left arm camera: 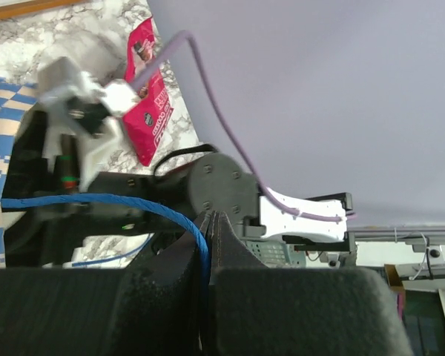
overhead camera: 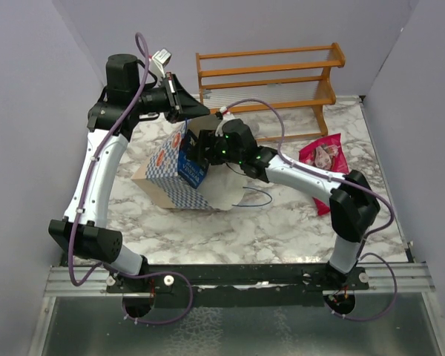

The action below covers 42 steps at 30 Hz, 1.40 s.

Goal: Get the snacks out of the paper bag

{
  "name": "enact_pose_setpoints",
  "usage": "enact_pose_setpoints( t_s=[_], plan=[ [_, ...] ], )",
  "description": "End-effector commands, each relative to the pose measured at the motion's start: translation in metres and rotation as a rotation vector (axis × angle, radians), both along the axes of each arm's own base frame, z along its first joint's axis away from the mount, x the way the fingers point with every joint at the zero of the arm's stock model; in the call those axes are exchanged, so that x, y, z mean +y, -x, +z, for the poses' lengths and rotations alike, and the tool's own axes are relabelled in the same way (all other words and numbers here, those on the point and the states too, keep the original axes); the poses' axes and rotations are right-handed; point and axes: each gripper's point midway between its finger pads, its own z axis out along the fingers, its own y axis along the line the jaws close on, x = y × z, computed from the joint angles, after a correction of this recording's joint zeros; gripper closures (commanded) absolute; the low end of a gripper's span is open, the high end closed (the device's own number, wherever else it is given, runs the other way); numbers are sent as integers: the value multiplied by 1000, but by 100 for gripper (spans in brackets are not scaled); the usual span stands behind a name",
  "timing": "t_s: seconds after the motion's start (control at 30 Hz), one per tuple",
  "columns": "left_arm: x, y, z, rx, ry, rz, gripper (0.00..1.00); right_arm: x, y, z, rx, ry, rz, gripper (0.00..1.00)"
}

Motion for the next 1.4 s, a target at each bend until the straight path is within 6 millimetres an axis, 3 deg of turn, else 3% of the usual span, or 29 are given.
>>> enact_pose_setpoints(
  t_s=[0.0,0.23,0.47,0.73,0.93,1.0,1.1,1.27,1.37],
  plan=[
    [-2,9,14,-38,13,-26,100,24,-28,-1,-40,-39,-137,27],
    [-4,13,17,-39,23,-43,100,44,-38,-19,-44,-11,-234,16],
    [-4,16,21,-51,10,-62,100,47,-38,-31,-77,52,-331,0],
    [-4,17,22,-62,8,-64,100,45,-35,-61,-51,130,-411,4],
    [-4,17,22,-62,11,-62,100,56,-43,-85,-1,187,-428,6],
    [-4,18,22,-60,10,-61,100,57,-40,-94,25,209,-419,14],
    [-3,18,22,-67,2,-53,100,51,-34,-89,8,202,-399,43],
    [-1,17,16,-61,-16,-46,100,47,-19,-40,-84,113,-299,65],
    [-1,16,14,-60,-20,-46,100,40,-15,-29,-105,121,-285,90]
  ],
)
